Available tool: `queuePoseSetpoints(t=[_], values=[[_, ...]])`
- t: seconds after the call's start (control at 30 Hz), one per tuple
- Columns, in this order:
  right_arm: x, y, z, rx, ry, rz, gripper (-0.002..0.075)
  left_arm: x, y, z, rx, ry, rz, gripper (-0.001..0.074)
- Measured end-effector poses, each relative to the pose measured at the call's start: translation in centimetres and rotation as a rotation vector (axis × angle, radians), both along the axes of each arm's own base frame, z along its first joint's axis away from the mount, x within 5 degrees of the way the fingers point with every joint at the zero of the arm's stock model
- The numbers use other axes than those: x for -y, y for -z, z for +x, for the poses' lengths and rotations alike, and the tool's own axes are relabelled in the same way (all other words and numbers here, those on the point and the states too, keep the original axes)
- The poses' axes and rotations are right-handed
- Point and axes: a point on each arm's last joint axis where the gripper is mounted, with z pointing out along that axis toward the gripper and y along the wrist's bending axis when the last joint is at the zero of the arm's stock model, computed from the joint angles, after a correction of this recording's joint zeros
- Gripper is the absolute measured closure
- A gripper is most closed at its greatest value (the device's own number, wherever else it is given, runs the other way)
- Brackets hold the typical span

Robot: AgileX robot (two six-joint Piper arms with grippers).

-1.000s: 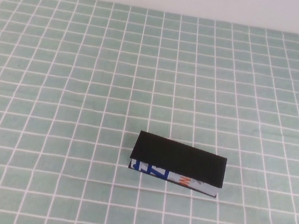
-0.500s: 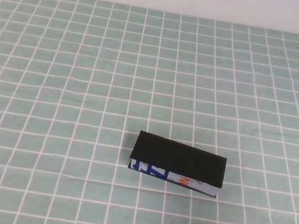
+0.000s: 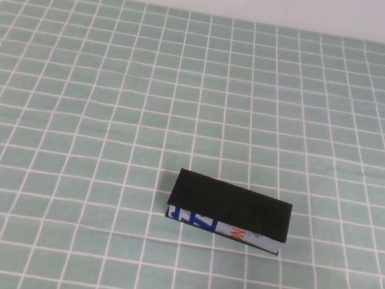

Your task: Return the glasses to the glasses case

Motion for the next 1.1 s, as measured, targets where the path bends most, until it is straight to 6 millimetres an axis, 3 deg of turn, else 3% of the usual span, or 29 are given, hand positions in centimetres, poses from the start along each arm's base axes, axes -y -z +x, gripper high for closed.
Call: queuePoseSetpoints(t=[0.63,0.87,0.97,1.1], values=[[0.0,0.1,-0.1,-0.017,-0.003,-0.004,0.0737,-0.2,0.1,-0.1,-0.011,-0.049,0.009,0.0737],[0.0,0.2,-0.1,-0.017,-0.004,-0.004,0.0737,0.4,-0.6,0.6,0.164,-0.147,-0.047,0.0737],[0.0,0.2,0.0,-0.017,0.000,-0.004,0.0737,1.1,0.5,1.7,0.241,-0.161,-0.058,0.0737],[0.1,0.2,0.0,-0.020,0.013,-0.003,0.0737,2.0,4.0,3.3,0.289,-0.159,-0.085,0.0737]])
